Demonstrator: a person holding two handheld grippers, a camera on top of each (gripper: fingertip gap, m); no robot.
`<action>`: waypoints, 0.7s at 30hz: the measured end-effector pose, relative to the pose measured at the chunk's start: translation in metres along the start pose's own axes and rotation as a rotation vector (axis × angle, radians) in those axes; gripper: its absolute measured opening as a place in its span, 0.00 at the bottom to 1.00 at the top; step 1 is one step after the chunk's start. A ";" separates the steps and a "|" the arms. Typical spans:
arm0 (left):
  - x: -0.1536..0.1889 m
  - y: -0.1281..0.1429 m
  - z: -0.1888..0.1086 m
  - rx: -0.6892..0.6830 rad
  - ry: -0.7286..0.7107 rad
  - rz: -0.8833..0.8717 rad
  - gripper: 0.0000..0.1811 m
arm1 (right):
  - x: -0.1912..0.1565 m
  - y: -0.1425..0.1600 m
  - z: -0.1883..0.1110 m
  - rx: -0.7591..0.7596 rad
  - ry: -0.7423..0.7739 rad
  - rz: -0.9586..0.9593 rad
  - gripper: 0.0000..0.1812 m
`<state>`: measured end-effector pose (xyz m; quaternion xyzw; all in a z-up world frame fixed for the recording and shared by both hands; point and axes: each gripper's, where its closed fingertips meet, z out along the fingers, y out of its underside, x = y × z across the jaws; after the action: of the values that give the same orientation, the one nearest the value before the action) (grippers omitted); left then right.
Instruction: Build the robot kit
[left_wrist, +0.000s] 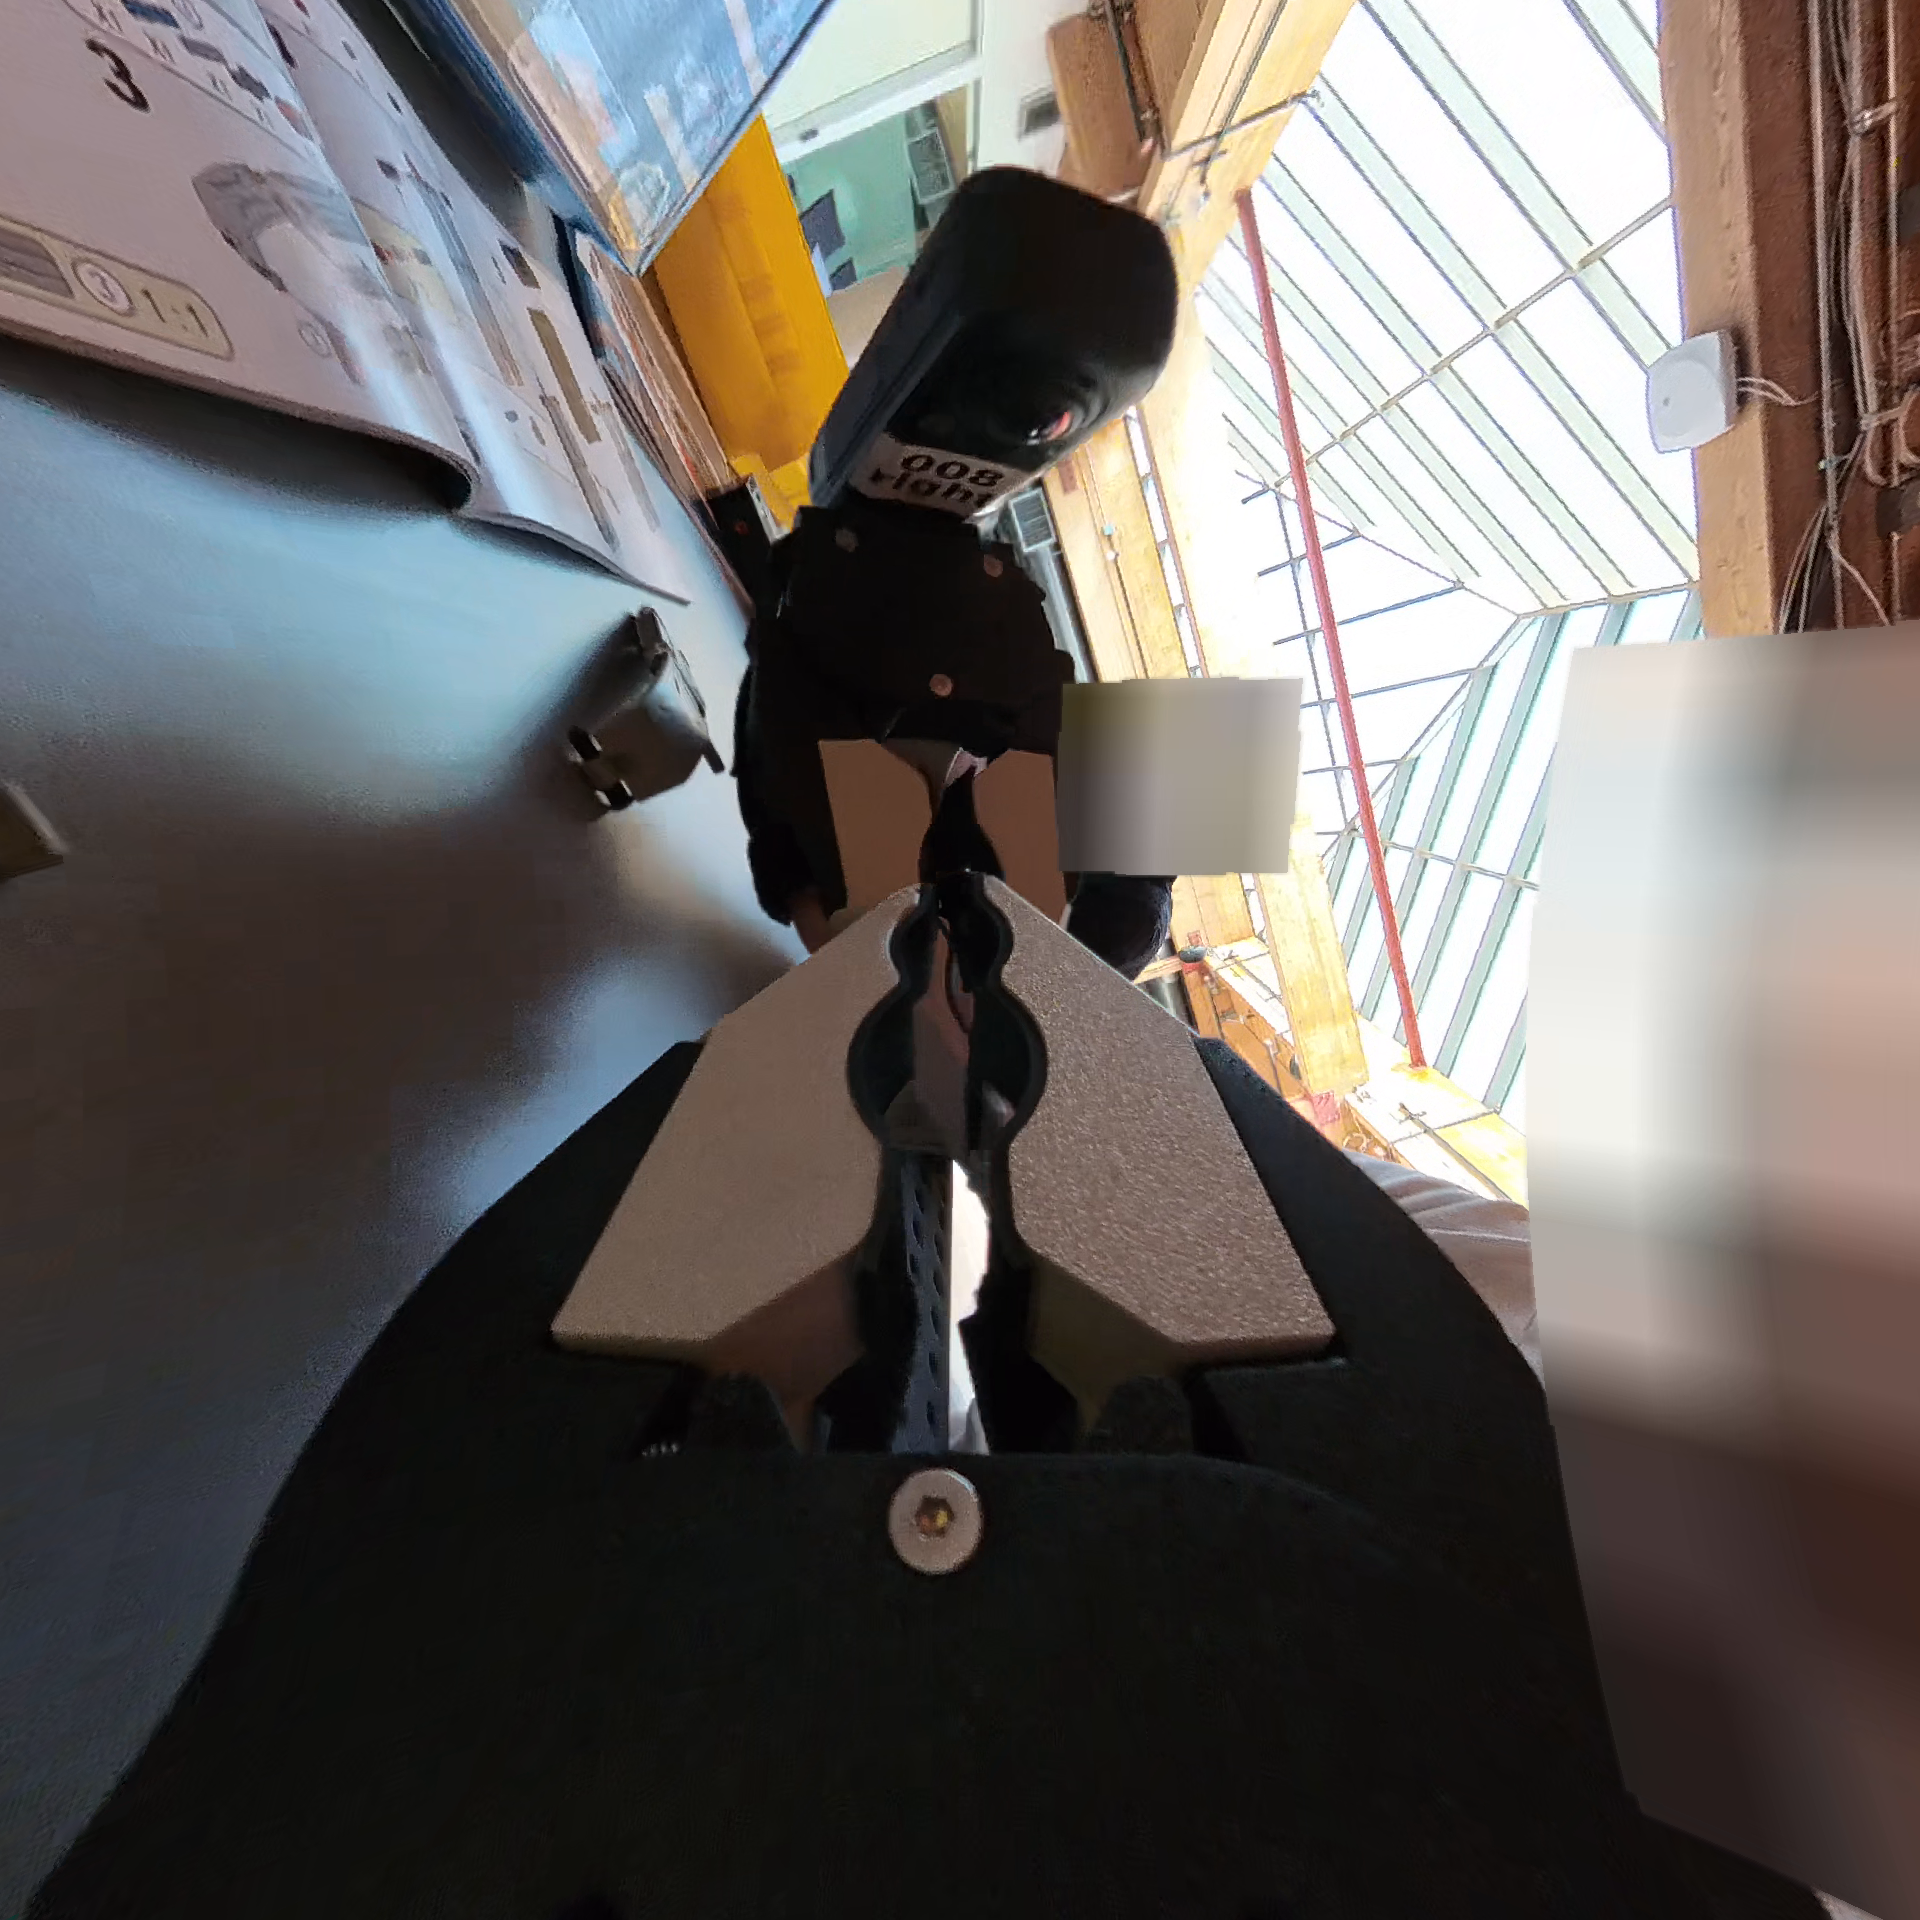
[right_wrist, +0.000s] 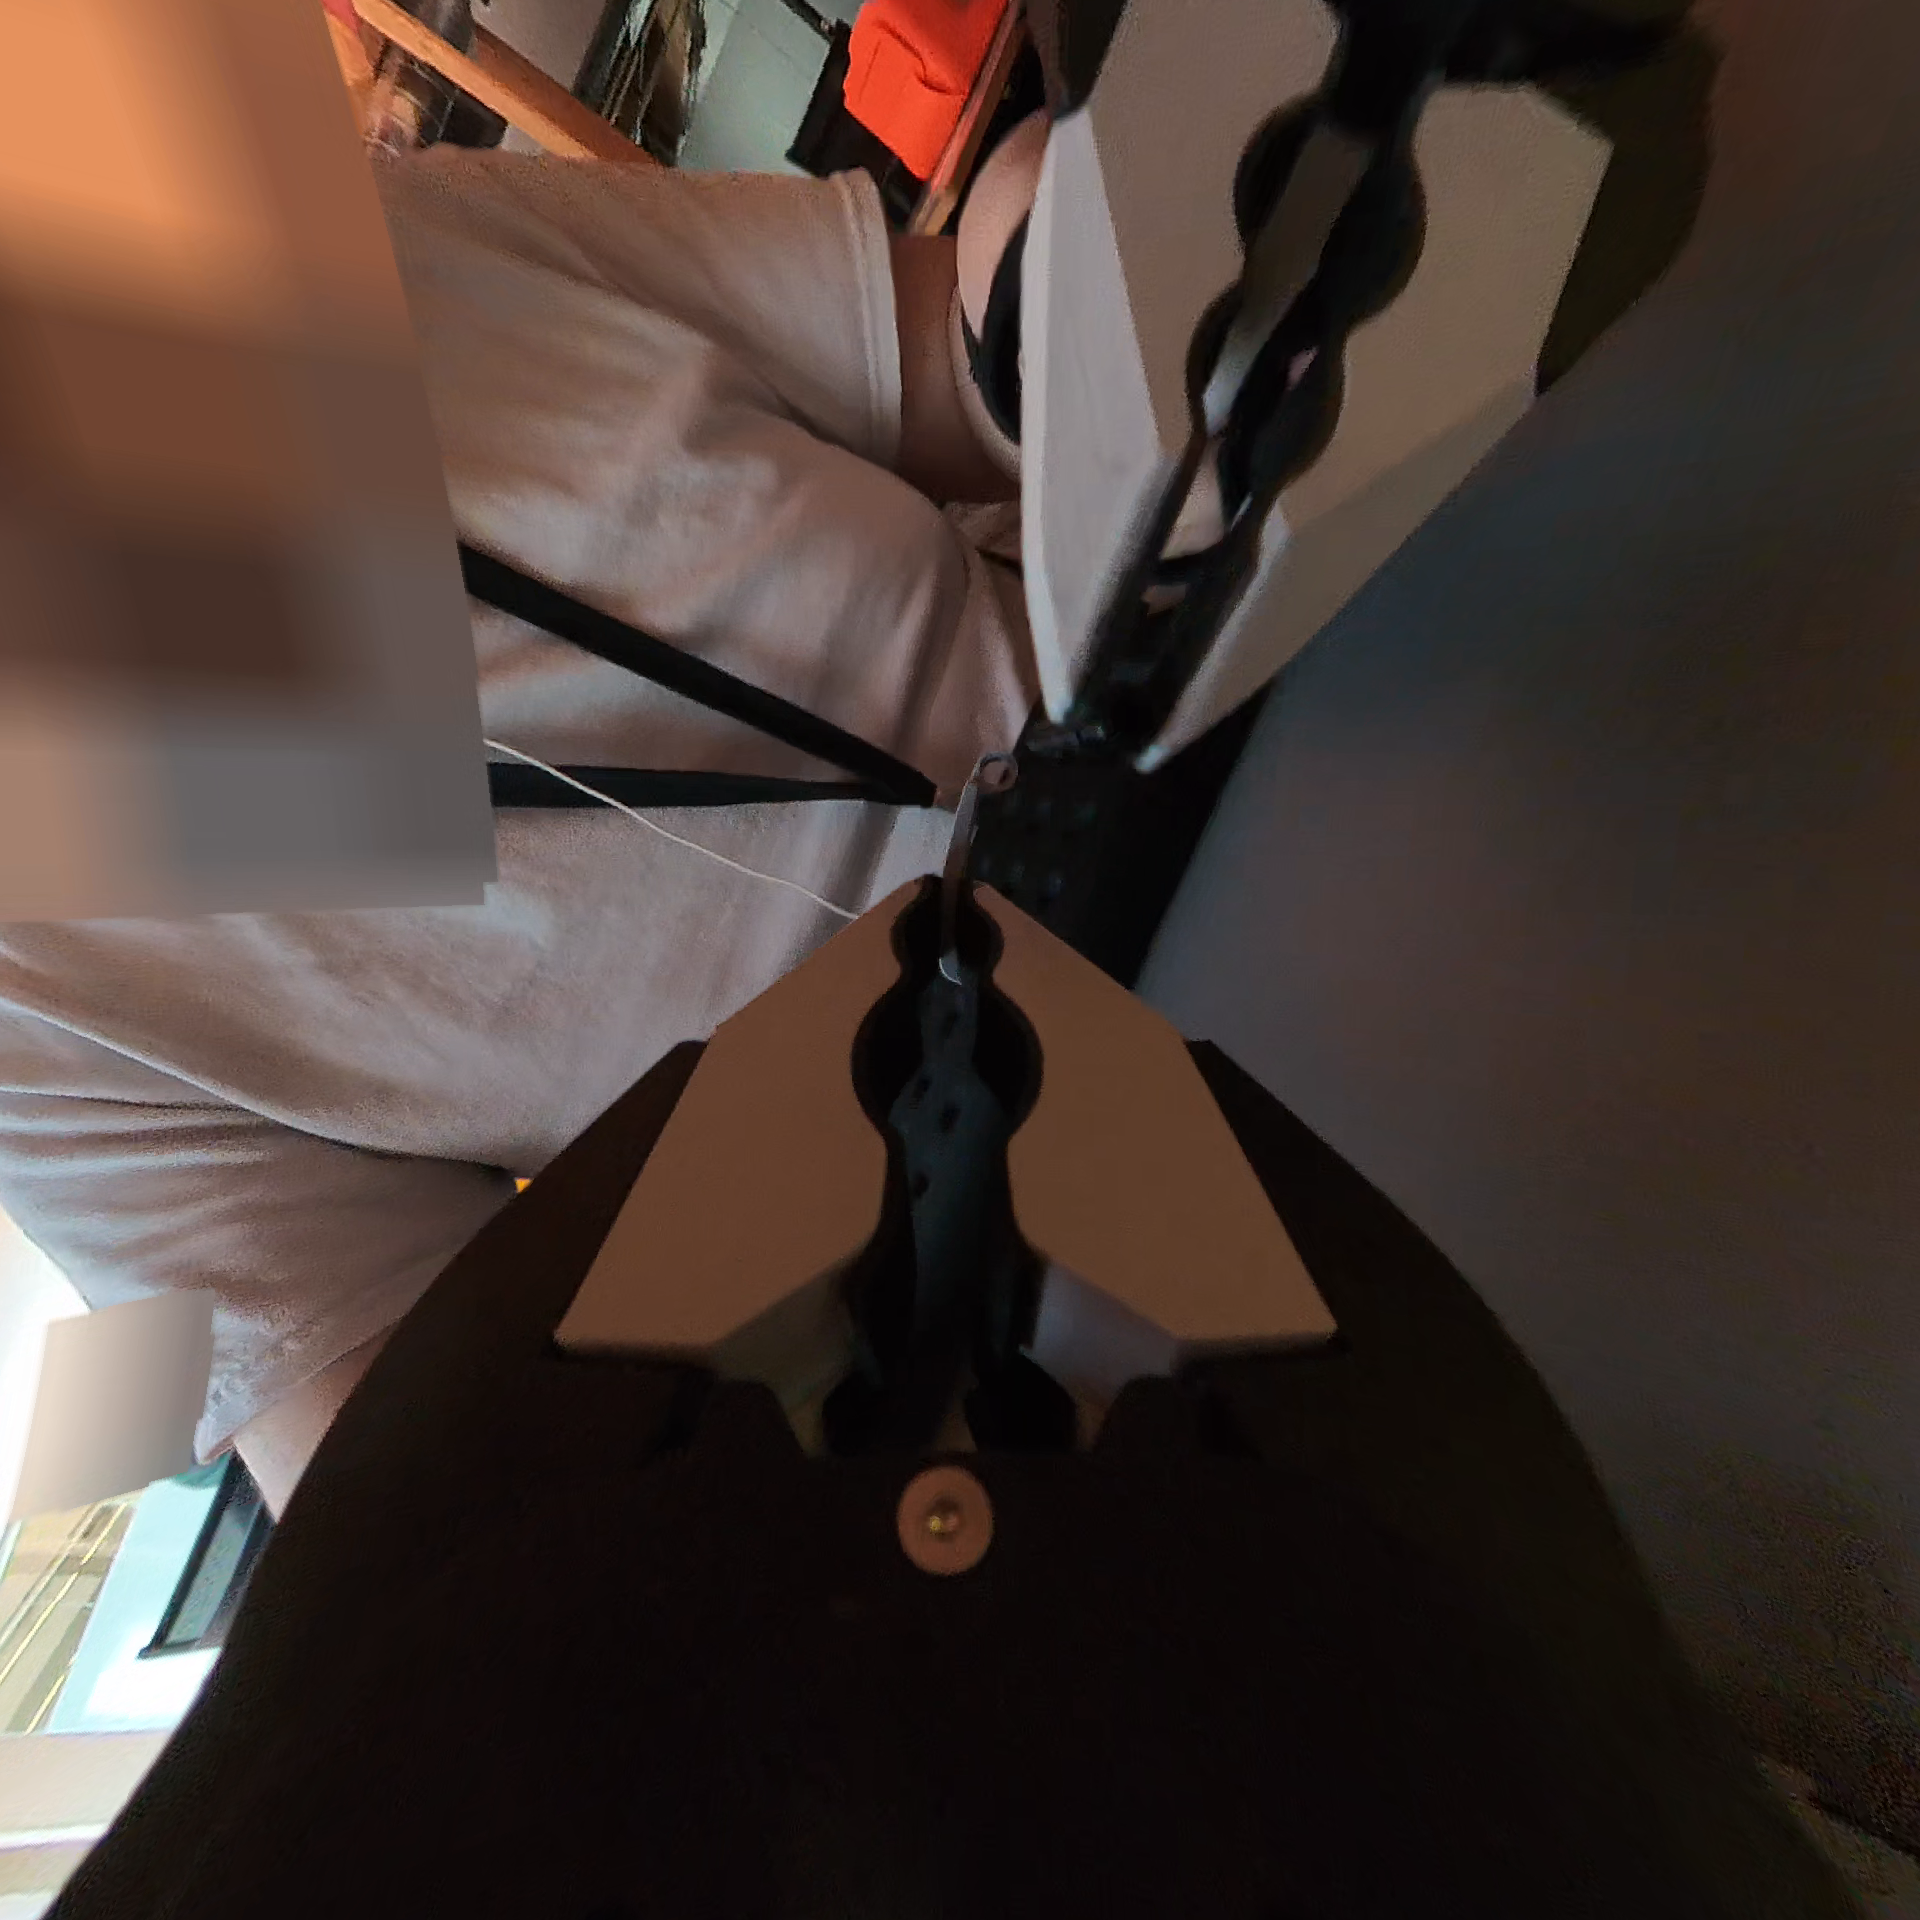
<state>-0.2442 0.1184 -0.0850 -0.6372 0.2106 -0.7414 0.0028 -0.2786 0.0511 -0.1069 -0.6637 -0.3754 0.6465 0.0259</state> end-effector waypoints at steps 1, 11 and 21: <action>0.000 0.005 0.000 -0.013 -0.009 0.000 0.01 | -0.002 0.007 0.003 -0.006 -0.023 0.004 0.01; -0.016 0.021 -0.040 0.127 -0.172 0.036 0.01 | 0.014 -0.004 0.030 0.013 -0.082 0.148 0.01; -0.022 0.042 -0.076 0.112 -0.235 0.056 0.02 | 0.031 -0.025 0.050 0.079 -0.011 0.071 0.01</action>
<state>-0.3232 0.1100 -0.1268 -0.7123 0.1847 -0.6719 0.0837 -0.3377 0.0630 -0.1283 -0.6716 -0.3260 0.6648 0.0272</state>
